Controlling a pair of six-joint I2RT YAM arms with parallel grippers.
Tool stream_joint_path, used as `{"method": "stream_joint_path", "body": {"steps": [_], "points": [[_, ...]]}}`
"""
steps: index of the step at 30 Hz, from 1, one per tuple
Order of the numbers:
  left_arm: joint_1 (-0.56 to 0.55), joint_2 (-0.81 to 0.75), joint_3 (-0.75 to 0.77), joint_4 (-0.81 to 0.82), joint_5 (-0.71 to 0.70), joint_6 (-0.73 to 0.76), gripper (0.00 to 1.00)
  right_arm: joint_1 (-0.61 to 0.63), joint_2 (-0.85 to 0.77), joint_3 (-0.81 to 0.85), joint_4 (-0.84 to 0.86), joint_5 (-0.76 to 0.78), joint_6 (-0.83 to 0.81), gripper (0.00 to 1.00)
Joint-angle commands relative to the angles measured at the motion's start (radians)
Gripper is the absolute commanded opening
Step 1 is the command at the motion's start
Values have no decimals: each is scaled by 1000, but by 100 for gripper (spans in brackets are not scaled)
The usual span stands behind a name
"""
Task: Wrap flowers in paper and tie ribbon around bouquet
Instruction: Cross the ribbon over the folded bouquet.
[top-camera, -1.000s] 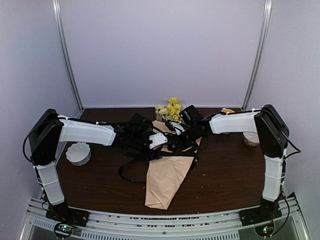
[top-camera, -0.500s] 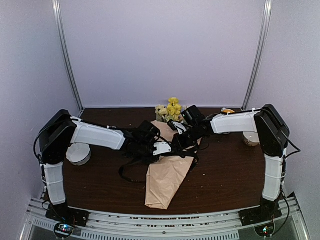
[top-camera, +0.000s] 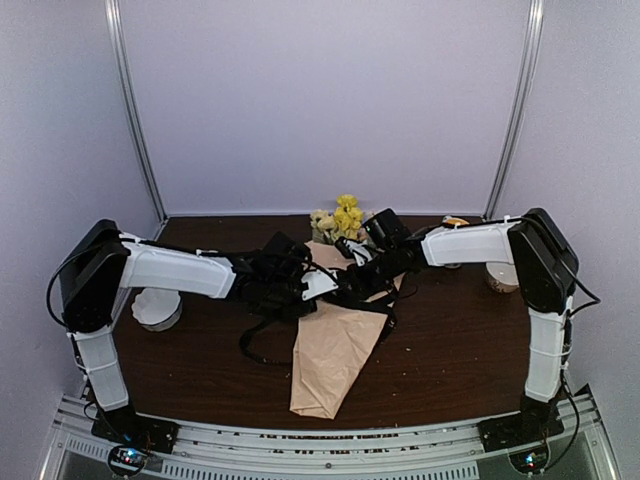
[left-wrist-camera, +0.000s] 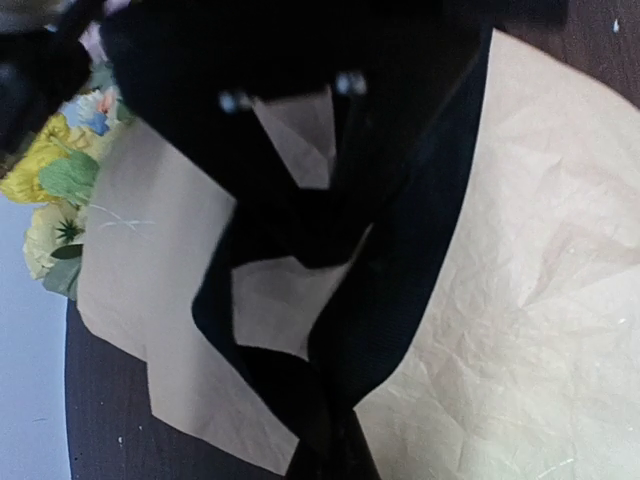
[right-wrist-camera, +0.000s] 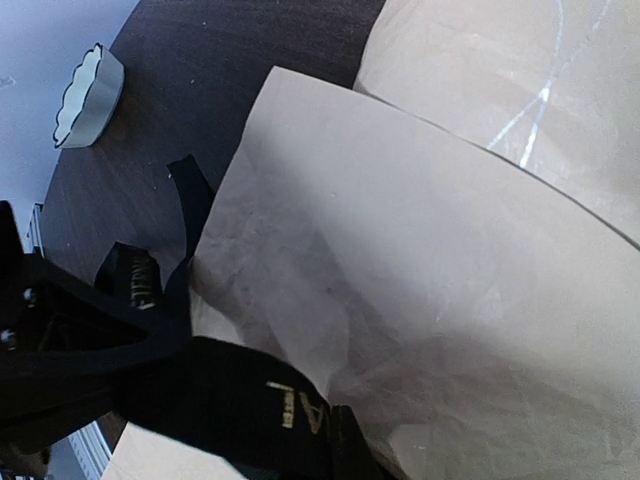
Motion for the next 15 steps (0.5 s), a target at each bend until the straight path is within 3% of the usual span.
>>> {"method": "stream_joint_path", "body": {"steps": [1,9,15], "points": [[0,-109,-16,81,77,-54,0,-4,25,34,15,-38,13,3],[0,-184,-70,100,104,-96,0,3,24,1,36,-148,-3,11],[3,-198,-75,122,92,-132,0,39,12,-46,-25,-304,-116,12]]}}
